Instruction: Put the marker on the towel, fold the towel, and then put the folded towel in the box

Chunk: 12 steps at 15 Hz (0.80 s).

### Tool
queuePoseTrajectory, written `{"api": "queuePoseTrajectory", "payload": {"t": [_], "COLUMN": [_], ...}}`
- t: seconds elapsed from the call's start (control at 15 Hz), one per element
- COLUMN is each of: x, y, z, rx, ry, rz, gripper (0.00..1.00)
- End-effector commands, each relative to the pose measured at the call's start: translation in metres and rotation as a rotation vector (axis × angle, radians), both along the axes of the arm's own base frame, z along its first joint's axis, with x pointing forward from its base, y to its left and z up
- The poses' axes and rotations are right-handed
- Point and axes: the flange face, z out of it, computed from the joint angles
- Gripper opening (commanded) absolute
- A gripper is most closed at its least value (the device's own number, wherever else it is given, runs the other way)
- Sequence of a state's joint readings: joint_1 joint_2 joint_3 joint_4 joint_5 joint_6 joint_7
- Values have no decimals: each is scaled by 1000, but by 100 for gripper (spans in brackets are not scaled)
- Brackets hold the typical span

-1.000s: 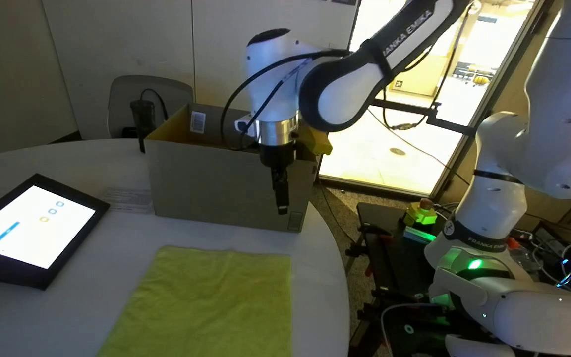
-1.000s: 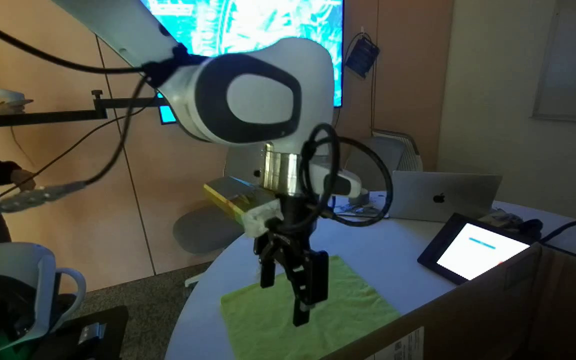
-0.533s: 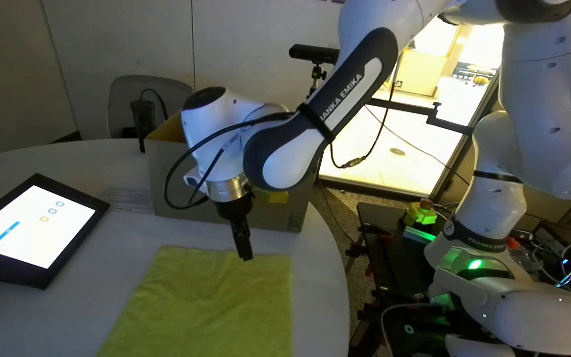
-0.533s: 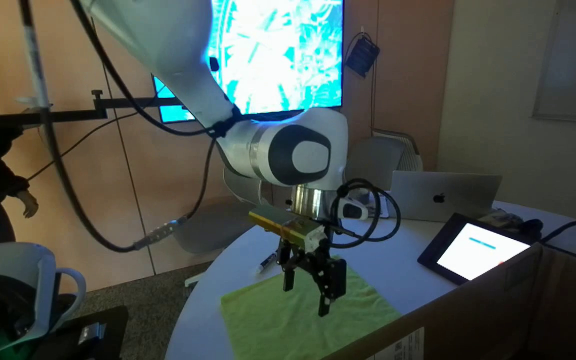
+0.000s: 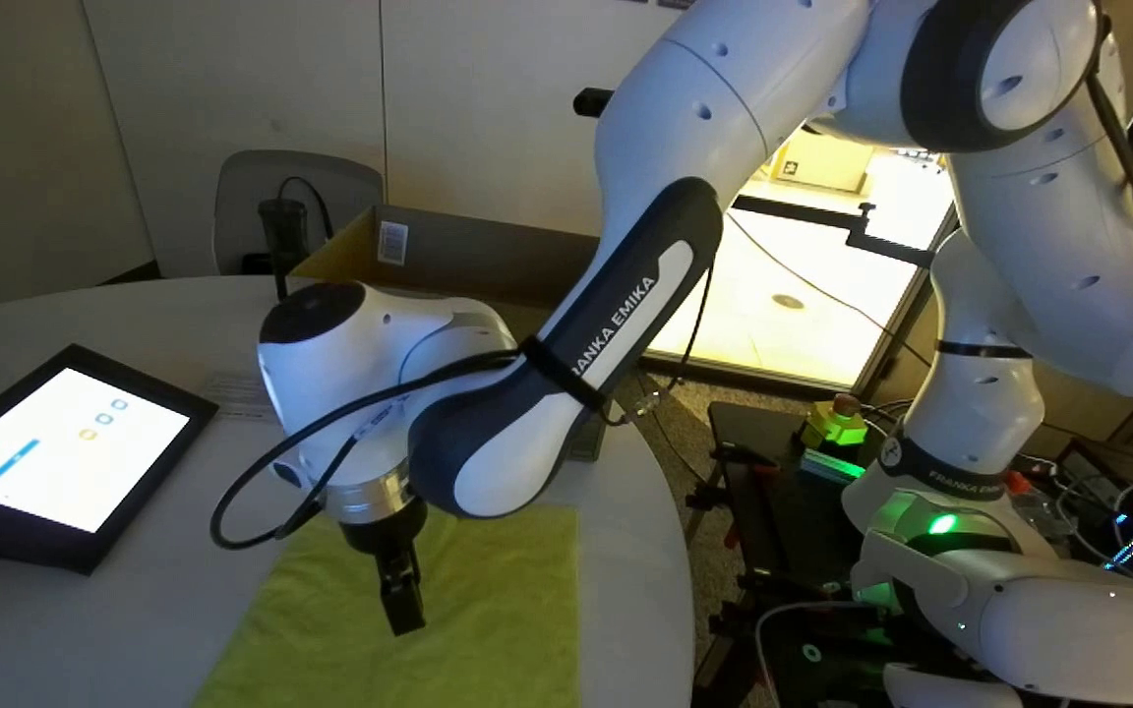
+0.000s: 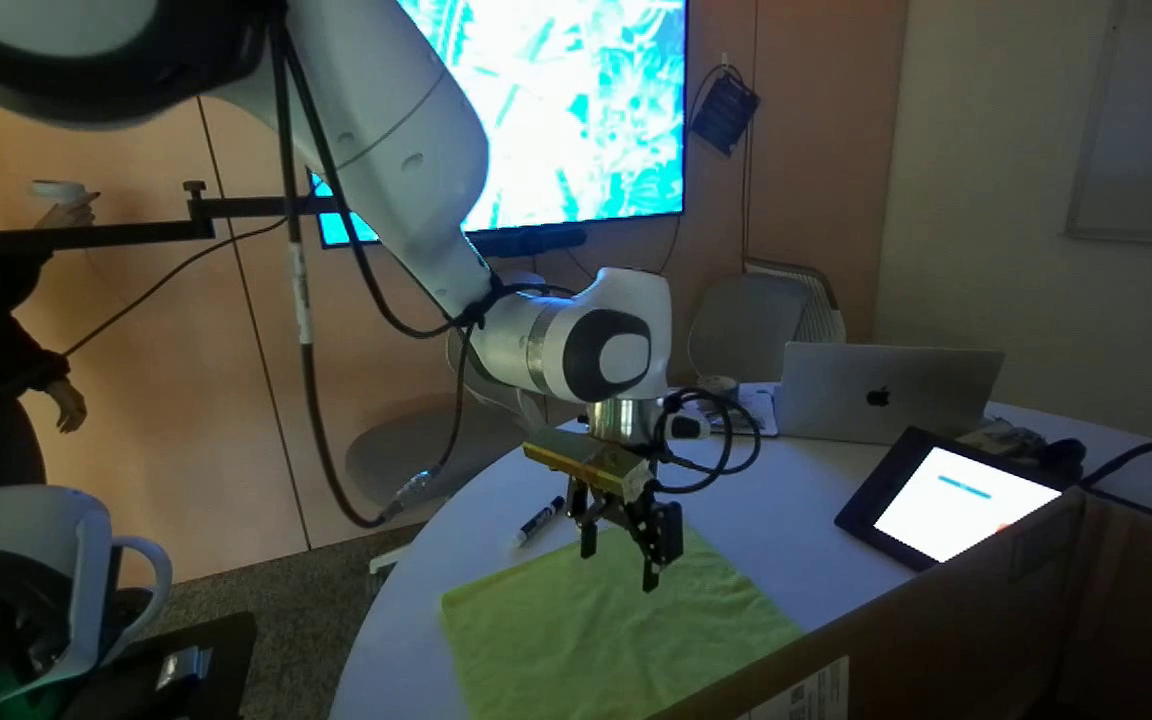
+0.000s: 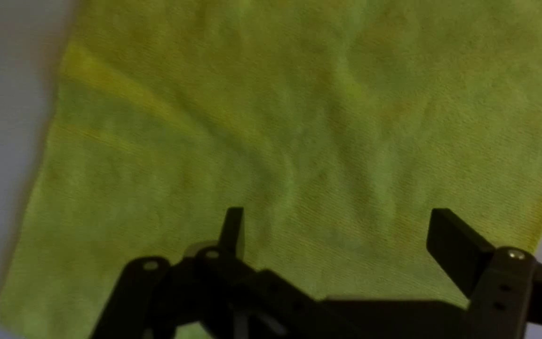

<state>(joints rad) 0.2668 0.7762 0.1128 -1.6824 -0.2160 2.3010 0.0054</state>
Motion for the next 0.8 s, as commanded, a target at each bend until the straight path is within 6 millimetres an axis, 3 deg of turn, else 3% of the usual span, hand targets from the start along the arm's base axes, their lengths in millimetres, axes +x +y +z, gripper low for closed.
{"api": "queuePoseTrajectory", "payload": {"t": [0.0,0.4,0.73], "x": [9,-13,-28], "y": [47,112,145], "z": [-13,-27,-28], "rx": [55,89,157], "ry": [-64,-36,18], "rz": [-9,-24,-7], "gripper": [100,100,100]}}
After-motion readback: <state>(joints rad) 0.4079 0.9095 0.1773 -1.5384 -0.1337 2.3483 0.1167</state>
